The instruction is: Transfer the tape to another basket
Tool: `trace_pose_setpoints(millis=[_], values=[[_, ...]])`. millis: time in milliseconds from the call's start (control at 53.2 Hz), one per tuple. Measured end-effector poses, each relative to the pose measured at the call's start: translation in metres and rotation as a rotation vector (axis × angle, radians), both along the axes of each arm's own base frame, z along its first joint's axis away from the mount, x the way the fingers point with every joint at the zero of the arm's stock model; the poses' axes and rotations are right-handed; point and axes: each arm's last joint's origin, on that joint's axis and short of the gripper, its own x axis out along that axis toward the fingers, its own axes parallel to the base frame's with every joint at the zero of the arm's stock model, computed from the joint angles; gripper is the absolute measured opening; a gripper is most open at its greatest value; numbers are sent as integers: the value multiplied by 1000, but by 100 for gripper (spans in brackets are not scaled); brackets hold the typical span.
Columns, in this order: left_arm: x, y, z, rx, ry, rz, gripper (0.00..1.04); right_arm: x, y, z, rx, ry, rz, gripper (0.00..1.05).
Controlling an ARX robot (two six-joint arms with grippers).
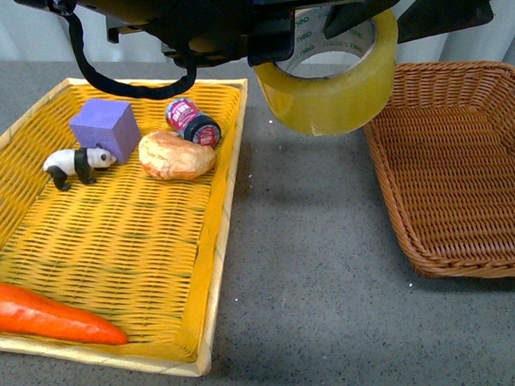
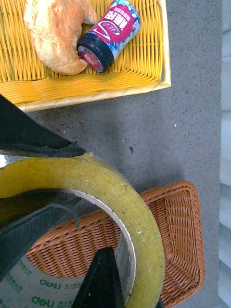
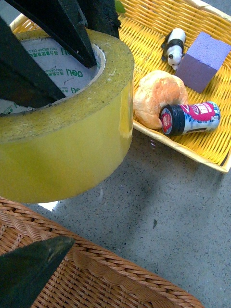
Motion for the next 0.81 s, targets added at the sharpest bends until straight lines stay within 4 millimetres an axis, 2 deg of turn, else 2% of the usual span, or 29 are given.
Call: trace_pose_setpoints(millis=[132,244,376,413,564,695,808], values=[[0,0,0,0,0,0,16,-1,0,0,2,9,4,50],[0,0,0,0,-1,0,16,-1,2,-1,-9,2,19,36],[-1,-8,9,108,-24,174,16,-4,6,-4,-36,-6,39,24],[-1,-9,10,117,-34,210,20,-4,8,-4,-48,-13,47,21],[1,-9,15,42,-72,271,45,-5,6,-8,-5,37,1,18],[4,-5,16,-56,-97,260,72,-4,-1,-7,43,78,-70,17],[4,-5,16,-156,-110,256,74,-2,-1,-2,62,91,-121,16]])
